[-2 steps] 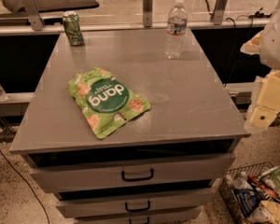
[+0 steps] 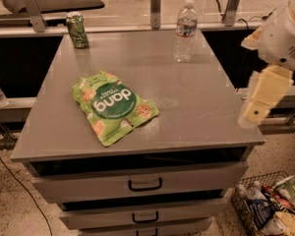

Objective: Move water bottle near green rice chip bag

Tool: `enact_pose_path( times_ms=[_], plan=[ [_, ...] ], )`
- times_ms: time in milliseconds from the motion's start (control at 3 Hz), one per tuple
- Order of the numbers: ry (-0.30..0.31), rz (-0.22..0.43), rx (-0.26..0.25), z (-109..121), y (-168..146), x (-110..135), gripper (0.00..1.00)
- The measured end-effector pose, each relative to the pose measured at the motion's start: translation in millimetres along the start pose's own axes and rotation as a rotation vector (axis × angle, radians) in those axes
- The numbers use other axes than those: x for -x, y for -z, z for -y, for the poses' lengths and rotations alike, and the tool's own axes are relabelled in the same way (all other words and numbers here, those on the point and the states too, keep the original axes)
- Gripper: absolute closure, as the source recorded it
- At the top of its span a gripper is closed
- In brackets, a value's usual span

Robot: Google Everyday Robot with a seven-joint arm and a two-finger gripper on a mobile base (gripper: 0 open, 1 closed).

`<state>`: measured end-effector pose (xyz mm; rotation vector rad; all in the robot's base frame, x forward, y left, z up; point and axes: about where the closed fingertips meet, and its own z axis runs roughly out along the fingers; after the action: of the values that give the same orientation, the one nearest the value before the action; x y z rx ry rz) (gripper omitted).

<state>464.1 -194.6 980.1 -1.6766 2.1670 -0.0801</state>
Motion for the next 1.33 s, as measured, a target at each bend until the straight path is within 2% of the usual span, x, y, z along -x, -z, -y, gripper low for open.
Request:
enact_pose_path(
  times_ms=[333,667,1000,1333],
  plan=[
    [-0.006,0.114,-0.066,53,-21,33,0.00],
    [-0.032,0.248,-0.129,132,-50,56,0.00],
    [-0.032,0.248,-0.129,132,-50,56,0.00],
    [-0.096,0.257,-0.133,147,-63,38,0.00]
  ],
)
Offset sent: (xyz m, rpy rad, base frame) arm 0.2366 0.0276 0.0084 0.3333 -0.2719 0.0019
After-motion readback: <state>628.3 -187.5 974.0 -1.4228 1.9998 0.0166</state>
